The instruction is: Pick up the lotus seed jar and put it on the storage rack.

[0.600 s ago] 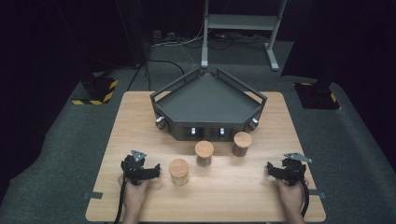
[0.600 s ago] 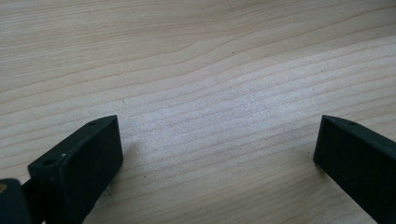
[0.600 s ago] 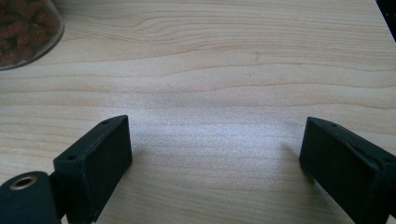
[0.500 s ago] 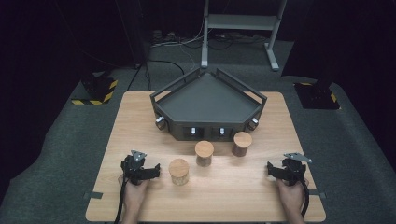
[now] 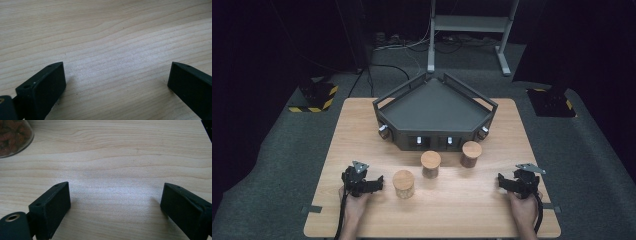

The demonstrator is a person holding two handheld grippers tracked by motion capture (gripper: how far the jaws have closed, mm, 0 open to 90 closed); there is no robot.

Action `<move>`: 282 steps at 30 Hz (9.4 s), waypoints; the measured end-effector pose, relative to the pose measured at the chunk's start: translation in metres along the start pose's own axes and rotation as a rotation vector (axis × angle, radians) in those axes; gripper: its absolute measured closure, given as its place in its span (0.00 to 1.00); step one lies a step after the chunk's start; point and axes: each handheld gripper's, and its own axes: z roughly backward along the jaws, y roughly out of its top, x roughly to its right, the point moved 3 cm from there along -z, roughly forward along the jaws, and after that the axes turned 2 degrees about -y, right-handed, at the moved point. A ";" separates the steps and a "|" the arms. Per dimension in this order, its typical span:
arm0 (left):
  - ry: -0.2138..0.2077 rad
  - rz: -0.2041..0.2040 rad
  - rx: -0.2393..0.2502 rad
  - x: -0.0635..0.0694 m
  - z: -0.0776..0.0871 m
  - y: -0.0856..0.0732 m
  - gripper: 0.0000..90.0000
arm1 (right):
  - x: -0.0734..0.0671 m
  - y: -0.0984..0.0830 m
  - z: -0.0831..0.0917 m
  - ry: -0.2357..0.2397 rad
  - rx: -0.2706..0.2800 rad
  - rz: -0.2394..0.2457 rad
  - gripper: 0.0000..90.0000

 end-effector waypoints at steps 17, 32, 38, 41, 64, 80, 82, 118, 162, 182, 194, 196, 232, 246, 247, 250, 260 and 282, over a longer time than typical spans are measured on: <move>-0.139 -0.130 -0.002 0.027 0.031 -0.022 0.03 | 0.000 0.000 0.000 0.000 0.000 0.000 0.10; -0.265 -0.247 -0.002 0.078 0.032 -0.018 0.05 | 0.000 0.000 0.000 0.000 0.000 0.000 0.10; -0.286 -0.258 0.003 0.091 0.026 -0.014 0.06 | 0.000 0.000 0.000 0.000 0.000 0.000 0.10; -0.296 -0.257 0.001 0.096 0.022 -0.011 0.06 | 0.000 0.000 0.000 0.000 0.000 0.000 0.10; -0.234 -0.205 0.050 0.112 0.008 0.002 0.17 | 0.000 0.000 0.000 -0.002 0.000 -0.002 0.10; -0.232 -0.227 0.061 0.115 0.005 0.000 0.28 | 0.000 0.000 0.000 -0.002 0.000 -0.002 0.10; -0.232 -0.227 0.062 0.115 0.005 0.000 0.28 | 0.000 0.000 0.000 -0.002 0.000 -0.002 0.10; -0.294 -0.186 0.078 0.101 0.042 0.040 0.28 | 0.000 0.000 0.000 -0.001 0.000 -0.003 0.10; -0.225 -0.203 0.111 0.081 0.067 0.140 0.28 | 0.000 0.000 0.000 0.000 0.000 -0.003 0.10; -0.157 -0.193 0.090 0.092 0.044 0.213 0.28 | 0.000 0.000 0.000 0.000 0.001 -0.001 0.10; -0.084 -0.134 0.063 0.098 0.005 0.236 0.28 | 0.000 0.000 0.000 0.000 0.001 -0.001 0.10; -0.067 -0.123 0.064 0.098 -0.001 0.238 0.28 | 0.000 0.000 0.000 0.000 0.001 -0.001 0.10; -0.040 -0.069 0.023 0.082 -0.038 0.226 0.28 | 0.000 0.000 0.000 0.000 0.002 0.006 0.10; -0.046 -0.091 0.047 0.077 -0.024 0.220 0.09 | 0.000 0.000 0.000 0.000 0.002 0.005 0.10; -0.050 -0.094 0.047 0.076 -0.023 0.220 0.09 | 0.000 0.000 0.000 0.000 0.002 0.006 0.10; -0.048 -0.110 0.052 0.075 -0.018 0.219 0.09 | 0.000 0.000 0.000 0.000 0.002 0.006 0.10; -0.048 -0.127 0.066 0.072 -0.003 0.210 0.10 | 0.000 0.000 0.000 0.000 0.002 0.006 0.10; -0.074 -0.133 0.083 0.071 0.017 0.201 0.11 | 0.000 0.000 0.000 0.000 0.000 0.004 0.10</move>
